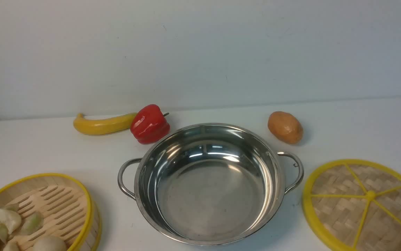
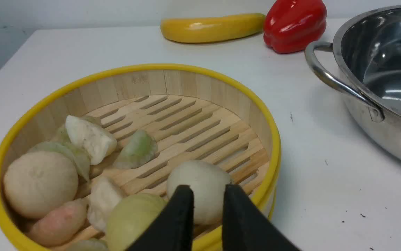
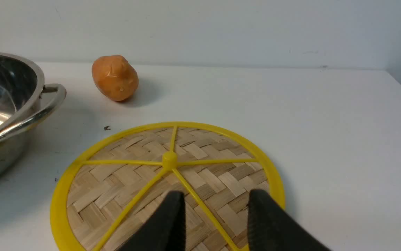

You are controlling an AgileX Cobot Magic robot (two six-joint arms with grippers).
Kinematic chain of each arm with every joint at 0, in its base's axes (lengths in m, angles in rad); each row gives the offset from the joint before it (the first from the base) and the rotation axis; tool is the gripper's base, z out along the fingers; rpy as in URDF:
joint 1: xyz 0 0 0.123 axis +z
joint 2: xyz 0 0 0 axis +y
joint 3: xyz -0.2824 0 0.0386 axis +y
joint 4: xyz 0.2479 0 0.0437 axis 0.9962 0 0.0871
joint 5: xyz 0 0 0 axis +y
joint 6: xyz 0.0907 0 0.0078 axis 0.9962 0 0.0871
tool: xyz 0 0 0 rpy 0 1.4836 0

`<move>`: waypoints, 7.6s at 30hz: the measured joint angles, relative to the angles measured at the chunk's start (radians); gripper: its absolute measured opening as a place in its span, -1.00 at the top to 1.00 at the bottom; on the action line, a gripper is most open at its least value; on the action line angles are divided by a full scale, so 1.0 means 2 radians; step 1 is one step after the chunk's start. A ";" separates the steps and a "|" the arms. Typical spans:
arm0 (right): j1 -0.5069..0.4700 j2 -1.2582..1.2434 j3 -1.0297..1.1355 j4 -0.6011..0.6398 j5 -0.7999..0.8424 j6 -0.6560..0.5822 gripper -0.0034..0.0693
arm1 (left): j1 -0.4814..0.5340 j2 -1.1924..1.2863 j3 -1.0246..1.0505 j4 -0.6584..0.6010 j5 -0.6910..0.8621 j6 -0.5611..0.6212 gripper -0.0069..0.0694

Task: Place the steamer in the pot on the white table, and put the lid on the steamer.
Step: 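Grasp the rim of the steamer basket holding the buns with the left gripper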

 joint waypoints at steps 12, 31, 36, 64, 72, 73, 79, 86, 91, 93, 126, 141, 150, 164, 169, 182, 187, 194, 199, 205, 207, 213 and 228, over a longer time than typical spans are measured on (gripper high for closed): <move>0.000 0.000 0.000 0.000 0.000 0.000 0.24 | 0.000 0.000 0.000 0.000 0.000 0.000 0.50; 0.000 0.000 0.000 0.000 0.000 0.000 0.24 | 0.000 0.000 0.000 0.000 0.000 0.000 0.50; 0.000 0.000 0.000 0.000 0.000 0.000 0.24 | 0.000 0.000 0.000 0.000 0.000 0.000 0.50; 0.000 0.000 0.000 0.000 0.000 0.001 0.24 | 0.000 0.015 -0.098 -0.232 -0.064 -0.012 0.43; 0.000 0.000 0.000 0.000 0.000 0.001 0.24 | 0.000 0.192 -0.301 -0.166 0.166 0.034 0.15; 0.000 0.000 0.000 0.000 0.000 0.001 0.24 | 0.000 0.216 -0.323 -0.156 0.190 0.035 0.12; 0.000 0.000 0.000 0.000 0.000 0.001 0.24 | 0.000 0.338 -0.412 -0.133 0.280 0.044 0.05; 0.000 0.000 0.000 0.000 0.000 0.001 0.24 | 0.000 0.496 -0.468 -0.126 0.315 0.110 0.05; 0.000 0.000 0.000 0.000 0.000 0.001 0.24 | 0.000 0.591 -0.484 -0.114 0.317 0.127 0.05; 0.000 0.000 0.000 0.000 0.000 0.001 0.24 | 0.000 0.619 -0.489 -0.104 0.316 0.128 0.05; 0.000 0.000 0.000 0.000 0.000 0.001 0.24 | 0.000 0.870 -0.543 -0.118 0.264 0.088 0.05; 0.000 0.000 0.000 0.000 0.000 0.001 0.24 | -0.027 0.901 -0.543 -0.124 0.243 0.087 0.05; 0.000 0.000 0.000 0.000 0.000 0.001 0.24 | -0.042 0.901 -0.543 -0.068 0.239 0.034 0.05; 0.000 0.000 0.000 0.000 0.000 0.001 0.24 | -0.042 0.901 -0.545 -0.047 0.253 0.010 0.12; 0.000 0.000 0.000 0.000 0.000 0.001 0.24 | -0.042 0.899 -0.557 -0.047 0.272 0.009 0.19; 0.000 0.000 0.000 0.000 0.000 0.001 0.24 | -0.047 0.888 -0.582 -0.040 0.313 0.008 0.19; 0.000 0.000 0.000 0.000 0.000 0.001 0.24 | -0.051 0.888 -0.582 -0.040 0.311 0.004 0.19; 0.000 0.000 0.000 0.000 0.000 0.001 0.24 | -0.051 0.888 -0.582 -0.040 0.305 0.000 0.19; 0.000 0.000 0.000 0.000 0.000 0.001 0.24 | -0.051 0.888 -0.582 -0.040 0.301 0.000 0.19; 0.000 0.000 0.000 0.000 0.000 0.001 0.24 | -0.051 0.888 -0.582 -0.040 0.300 0.000 0.19; 0.000 0.000 0.000 0.000 0.000 0.001 0.24 | -0.051 0.888 -0.582 -0.040 0.299 0.000 0.19; 0.000 0.000 0.000 0.000 0.000 0.001 0.24 | -0.051 0.892 -0.582 -0.040 0.296 0.000 0.19; 0.000 0.000 0.000 0.000 0.000 0.001 0.24 | -0.051 0.903 -0.582 -0.040 0.289 -0.003 0.32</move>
